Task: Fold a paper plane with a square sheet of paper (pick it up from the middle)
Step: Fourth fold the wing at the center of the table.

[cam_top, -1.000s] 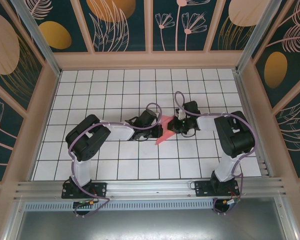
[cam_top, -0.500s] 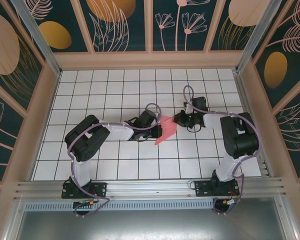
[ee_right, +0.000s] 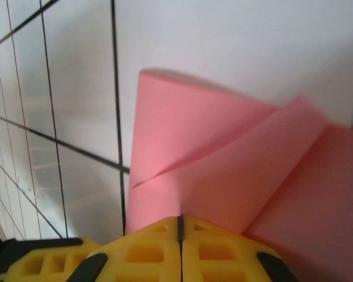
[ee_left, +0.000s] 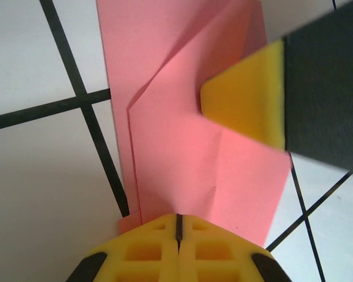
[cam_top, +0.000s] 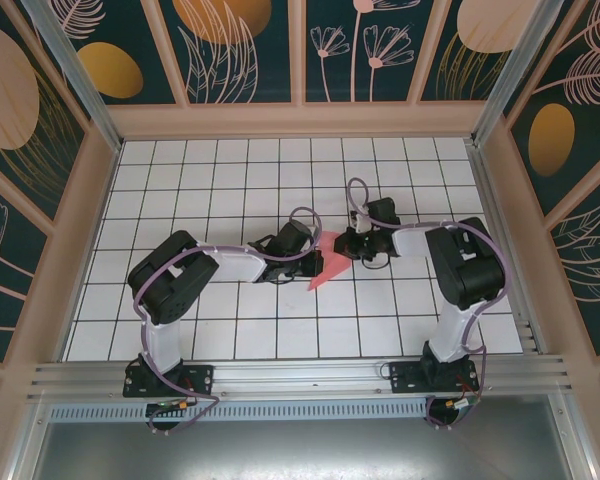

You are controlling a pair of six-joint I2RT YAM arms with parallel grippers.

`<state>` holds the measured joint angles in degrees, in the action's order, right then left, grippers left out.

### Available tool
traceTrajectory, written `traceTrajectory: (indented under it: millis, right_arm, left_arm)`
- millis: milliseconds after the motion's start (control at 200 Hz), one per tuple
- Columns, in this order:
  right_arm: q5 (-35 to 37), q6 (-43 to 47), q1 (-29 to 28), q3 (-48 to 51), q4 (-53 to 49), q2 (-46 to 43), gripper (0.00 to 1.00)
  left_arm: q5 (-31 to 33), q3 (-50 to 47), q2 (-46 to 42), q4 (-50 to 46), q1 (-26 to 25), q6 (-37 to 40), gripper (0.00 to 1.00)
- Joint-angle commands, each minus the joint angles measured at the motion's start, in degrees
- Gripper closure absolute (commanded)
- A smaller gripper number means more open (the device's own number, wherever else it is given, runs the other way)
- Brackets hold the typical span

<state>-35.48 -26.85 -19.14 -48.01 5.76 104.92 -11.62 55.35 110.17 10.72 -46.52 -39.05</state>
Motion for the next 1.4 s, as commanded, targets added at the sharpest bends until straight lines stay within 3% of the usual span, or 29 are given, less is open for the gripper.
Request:
traceTrajectory:
  millis: [0, 150, 325, 550, 706, 911, 1191, 1396]
  right_arm:
    - [2.25, 1.25, 4.09, -3.03, 0.70, 2.06, 0.93]
    - [2.81, -0.46, 9.19, -6.13, 0.98, 5.23, 0.93]
    - [3.83, -0.99, 10.61, -9.16, -0.23, 3.71, 0.93]
    - [2.60, -3.65, 7.73, -1.06, 1.23, -8.90, 0.93]
    - [2.33, -7.01, 2.15, 4.26, 2.35, -11.47, 0.93]
    - [0.41, -8.54, -3.56, 4.20, 5.03, -6.49, 0.95]
    - [2.83, -7.98, -4.08, 3.64, 3.85, -0.53, 0.95]
    - [6.58, -8.03, -4.11, 3.62, 0.87, 1.63, 0.95]
  left_arm:
    - [3.61, -4.13, 2.33, -12.92, 0.46, 0.46, 1.00]
    - [3.61, -4.64, 1.99, -12.89, 0.41, 0.64, 1.00]
    - [3.54, -4.37, 1.81, -12.19, 0.44, 0.47, 1.00]
    - [2.68, -3.74, 0.37, -9.44, 0.44, -0.15, 1.00]
    - [2.21, -2.95, -1.32, -7.90, 0.41, -0.62, 1.00]
    - [1.08, -2.82, -2.33, -6.42, 0.45, -1.20, 1.00]
    - [0.06, -1.32, -5.48, -5.78, 0.48, -1.36, 1.00]
    - [4.12, -0.61, -10.73, -6.18, 0.65, -3.93, 0.88]
